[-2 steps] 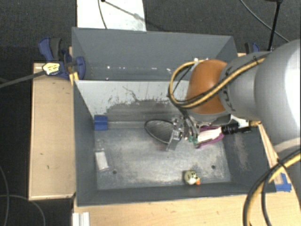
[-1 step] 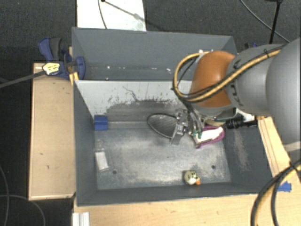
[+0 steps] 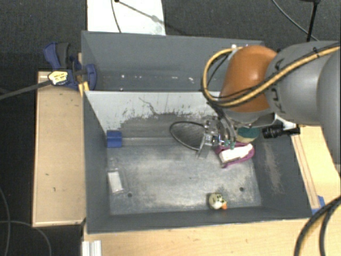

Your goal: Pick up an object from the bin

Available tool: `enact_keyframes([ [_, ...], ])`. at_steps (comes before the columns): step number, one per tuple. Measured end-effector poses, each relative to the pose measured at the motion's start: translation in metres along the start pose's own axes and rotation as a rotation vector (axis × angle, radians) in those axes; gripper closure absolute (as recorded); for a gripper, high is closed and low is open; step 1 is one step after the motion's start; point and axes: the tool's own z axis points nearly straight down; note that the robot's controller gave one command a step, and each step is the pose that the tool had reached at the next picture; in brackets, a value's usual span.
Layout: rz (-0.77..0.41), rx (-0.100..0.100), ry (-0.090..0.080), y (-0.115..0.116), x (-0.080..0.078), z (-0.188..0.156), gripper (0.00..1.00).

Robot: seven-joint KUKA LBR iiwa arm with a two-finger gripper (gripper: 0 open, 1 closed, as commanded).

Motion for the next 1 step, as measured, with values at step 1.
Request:
enact_keyframes([
  [1,-0.007,0.0,0.0,0.0004,-0.0016,-0.0409,1.0],
])
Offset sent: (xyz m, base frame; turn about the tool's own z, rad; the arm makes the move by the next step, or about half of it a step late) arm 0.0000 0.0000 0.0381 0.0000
